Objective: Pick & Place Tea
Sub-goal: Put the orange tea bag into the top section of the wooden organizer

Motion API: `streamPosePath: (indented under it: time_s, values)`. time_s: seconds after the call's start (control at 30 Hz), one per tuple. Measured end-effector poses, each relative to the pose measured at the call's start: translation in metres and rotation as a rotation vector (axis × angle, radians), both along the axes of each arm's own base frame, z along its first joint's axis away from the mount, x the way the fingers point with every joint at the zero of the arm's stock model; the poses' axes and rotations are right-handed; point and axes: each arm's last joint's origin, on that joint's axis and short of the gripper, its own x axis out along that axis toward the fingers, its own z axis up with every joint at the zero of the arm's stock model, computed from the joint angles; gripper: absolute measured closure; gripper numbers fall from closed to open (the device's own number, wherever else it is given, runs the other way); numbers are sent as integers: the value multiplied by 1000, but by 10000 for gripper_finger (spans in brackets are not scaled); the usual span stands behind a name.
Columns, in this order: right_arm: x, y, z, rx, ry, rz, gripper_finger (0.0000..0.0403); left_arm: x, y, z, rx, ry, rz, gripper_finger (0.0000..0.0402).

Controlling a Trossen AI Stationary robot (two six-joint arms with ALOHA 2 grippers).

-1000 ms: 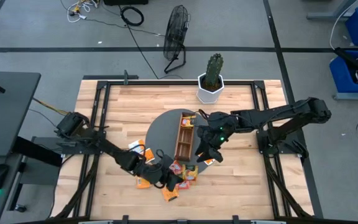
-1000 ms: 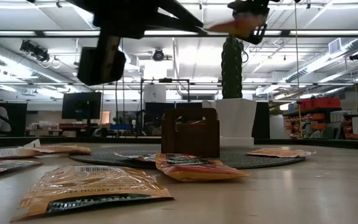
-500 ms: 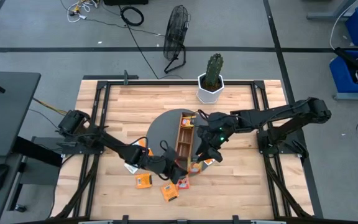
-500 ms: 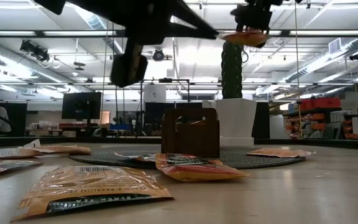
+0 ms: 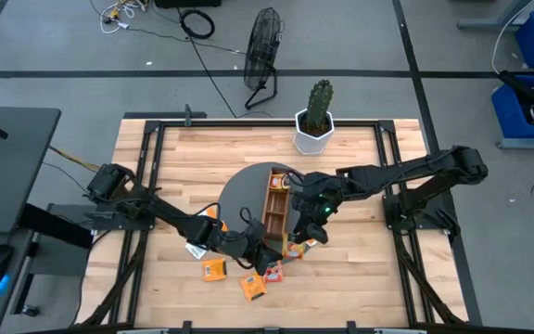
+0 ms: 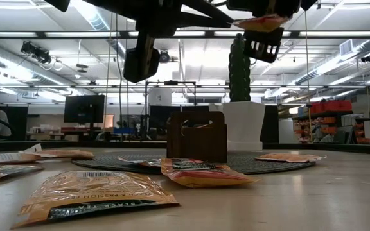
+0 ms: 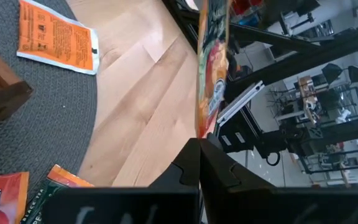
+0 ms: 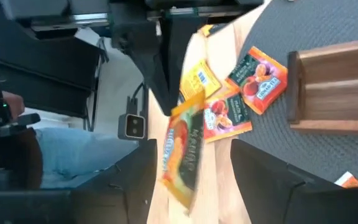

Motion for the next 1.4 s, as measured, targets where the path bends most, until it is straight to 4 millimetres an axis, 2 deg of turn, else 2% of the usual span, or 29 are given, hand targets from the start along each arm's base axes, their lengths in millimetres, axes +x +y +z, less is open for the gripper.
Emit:
streamPosePath:
  time_s: [0.2,0.3,0.43,0.47,0.6,0.73,1.0,1.13,1.23,1.4]
  values:
    - [0,1,0,12,2,25,251,0,0,0,0,-1,0,401]
    - [0,1,-1,15,5,32,300,0,0,0,0,-2,2,401]
    - [1,2,-3,17,-9,72,384,0,1,0,2,-6,12,401]
    - [1,2,-3,12,-18,79,392,1,1,1,3,-7,12,401]
    - [0,0,-1,13,-18,72,397,2,3,1,21,-15,16,382]
    - [-8,-4,11,3,-47,41,400,3,7,1,55,-23,15,351]
    - [-41,-14,45,-64,-99,-122,402,10,22,3,87,-44,-4,308]
    - [-62,-20,59,-157,-115,-278,402,17,41,6,185,-85,14,291]
    - [-77,-23,69,-237,-138,-420,402,22,64,6,257,-84,52,282]
    - [-98,-28,78,-285,-144,-614,403,27,98,13,382,-99,124,285]
